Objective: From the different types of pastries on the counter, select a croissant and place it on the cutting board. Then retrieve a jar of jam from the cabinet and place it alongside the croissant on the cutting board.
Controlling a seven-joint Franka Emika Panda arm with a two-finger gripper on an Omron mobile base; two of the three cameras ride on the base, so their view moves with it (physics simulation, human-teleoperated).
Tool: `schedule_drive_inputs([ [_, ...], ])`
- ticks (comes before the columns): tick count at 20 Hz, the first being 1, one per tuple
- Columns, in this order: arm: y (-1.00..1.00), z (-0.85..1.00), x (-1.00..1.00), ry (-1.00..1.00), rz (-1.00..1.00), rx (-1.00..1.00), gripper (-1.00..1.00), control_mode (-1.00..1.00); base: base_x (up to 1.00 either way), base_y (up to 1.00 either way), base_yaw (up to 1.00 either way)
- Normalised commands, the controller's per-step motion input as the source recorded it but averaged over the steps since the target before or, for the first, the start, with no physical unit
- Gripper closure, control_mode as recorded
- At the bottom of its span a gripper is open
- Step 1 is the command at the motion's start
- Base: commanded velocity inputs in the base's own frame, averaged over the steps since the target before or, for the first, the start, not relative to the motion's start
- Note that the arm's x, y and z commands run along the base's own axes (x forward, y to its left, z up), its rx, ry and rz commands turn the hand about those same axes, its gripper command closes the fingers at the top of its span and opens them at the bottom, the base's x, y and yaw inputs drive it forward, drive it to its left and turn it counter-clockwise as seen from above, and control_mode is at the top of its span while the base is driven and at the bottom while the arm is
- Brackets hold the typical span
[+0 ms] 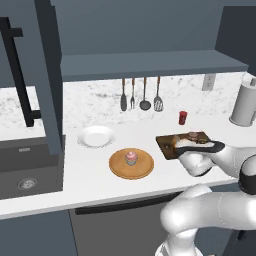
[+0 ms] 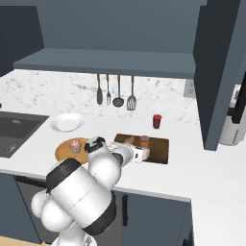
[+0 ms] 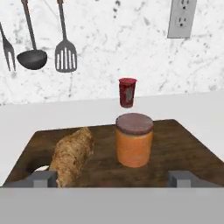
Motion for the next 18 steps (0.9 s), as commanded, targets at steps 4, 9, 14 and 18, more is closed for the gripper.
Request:
schedule_drive_inputs([
  [4,0.17,0.54,-0.57,0.63,0.0,0.0,-1.0,-1.0,0.0,0.0,0.0],
  [9,0.02,0.61,-0.72,0.34,0.08,0.03,-1.0,-1.0,0.0,0.0,0.0],
  [14,0.0,0.77,-0.84,0.05,0.24,0.03,-1.0,-1.0,0.0,0.0,0.0],
  [18,0.0,0.96,-0.87,0.0,0.35,0.11,-1.0,-1.0,0.0,0.0,0.0],
])
